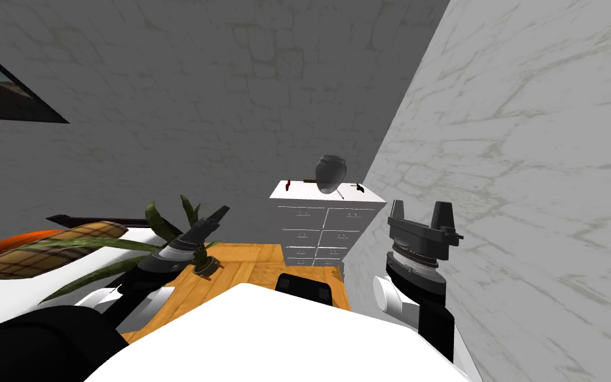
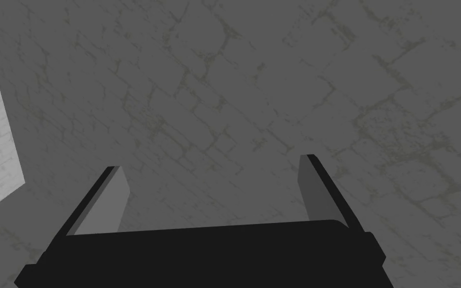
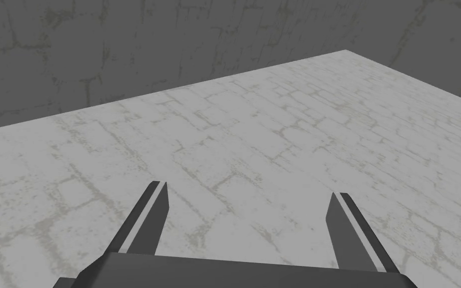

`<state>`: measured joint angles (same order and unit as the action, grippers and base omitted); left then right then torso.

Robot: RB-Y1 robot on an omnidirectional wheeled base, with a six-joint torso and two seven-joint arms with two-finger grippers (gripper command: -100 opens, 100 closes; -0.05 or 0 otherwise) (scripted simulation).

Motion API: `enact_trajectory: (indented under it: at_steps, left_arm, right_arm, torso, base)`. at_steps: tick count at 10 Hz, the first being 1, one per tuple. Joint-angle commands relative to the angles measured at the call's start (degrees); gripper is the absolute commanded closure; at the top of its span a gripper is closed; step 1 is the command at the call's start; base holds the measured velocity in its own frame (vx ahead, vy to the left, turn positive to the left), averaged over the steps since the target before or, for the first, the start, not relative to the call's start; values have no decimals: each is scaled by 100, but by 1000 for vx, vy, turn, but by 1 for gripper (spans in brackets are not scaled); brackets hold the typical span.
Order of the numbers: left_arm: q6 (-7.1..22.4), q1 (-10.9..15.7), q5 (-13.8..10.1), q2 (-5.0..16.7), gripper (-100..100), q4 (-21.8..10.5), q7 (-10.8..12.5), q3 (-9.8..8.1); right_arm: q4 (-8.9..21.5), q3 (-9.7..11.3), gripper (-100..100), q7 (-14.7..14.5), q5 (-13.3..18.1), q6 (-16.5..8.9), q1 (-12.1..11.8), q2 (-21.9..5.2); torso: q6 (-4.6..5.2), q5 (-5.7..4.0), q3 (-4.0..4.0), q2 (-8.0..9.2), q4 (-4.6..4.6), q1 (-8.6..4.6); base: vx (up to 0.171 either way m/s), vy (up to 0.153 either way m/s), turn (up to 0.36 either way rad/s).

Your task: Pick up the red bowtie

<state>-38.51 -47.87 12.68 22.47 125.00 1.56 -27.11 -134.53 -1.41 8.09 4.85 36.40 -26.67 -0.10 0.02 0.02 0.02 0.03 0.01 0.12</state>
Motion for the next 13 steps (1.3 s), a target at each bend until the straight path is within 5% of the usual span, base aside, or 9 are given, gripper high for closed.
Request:
enact_trajectory:
  at_steps: [1, 2, 3, 4, 5, 6, 7, 8, 13]
  left_arm:
    - [-97, -112, 92, 122, -100, -91, -68, -227]
    - [-247, -369, 279, 368, -100, -209, -181, -437]
    - [-247, -378, 279, 368, -100, -209, -181, -558]
    - [-404, -627, 474, 618, -100, -331, -301, -768]
    - [-404, -653, 474, 618, -100, -331, -301, -899]
    - [-569, -894, 674, 870, -100, -459, -428, -1096]
    - [-569, -934, 674, 872, -100, -459, -428, -1248]
    - [-741, -1153, 882, 1131, -100, -590, -560, -1433]
    - [-1105, -1809, 1317, 1660, -100, -858, -840, -2305]
  right_arm:
    - [0, 0, 0, 0, 0, 0, 0, 0]
    - [0, -1, 0, 0, 0, 0, -1, 0]
    - [0, 0, 0, 0, 0, 0, 0, 0]
    - [0, -1, 0, 0, 0, 0, -1, 0]
    - [0, 0, 0, 0, 0, 0, 0, 0]
    - [0, -1, 0, 0, 0, 0, -1, 0]
    - [0, 0, 0, 0, 0, 0, 0, 0]
    - [0, -1, 0, 0, 0, 0, -1, 0]
    - [0, 0, 0, 0, 0, 0, -1, 0]
  torso:
    - [0, 0, 0, 0, 0, 0]
    - [-4, 1, -1, -2, 0, 0]
    - [1, 0, -1, -2, -1, 1]
    - [-5, 1, -2, -4, 0, 1]
    - [-1, 0, -2, -4, -1, 0]
    - [-4, 1, -2, -5, 0, -1]
    - [1, 0, -3, -5, -1, -2]
    - [-5, 0, -3, -6, -1, -1]
    - [0, 0, -6, -11, -2, -4]
  base:
    - [-12, 21, -171]
    - [-11, 16, -356]
    - [-10, 21, -168]
    - [-11, 16, -251]
    - [-11, 16, -200]
    - [-10, 8, -364]
    - [-9, 15, -190]
    - [-8, 6, -355]
    - [-6, 8, -248]
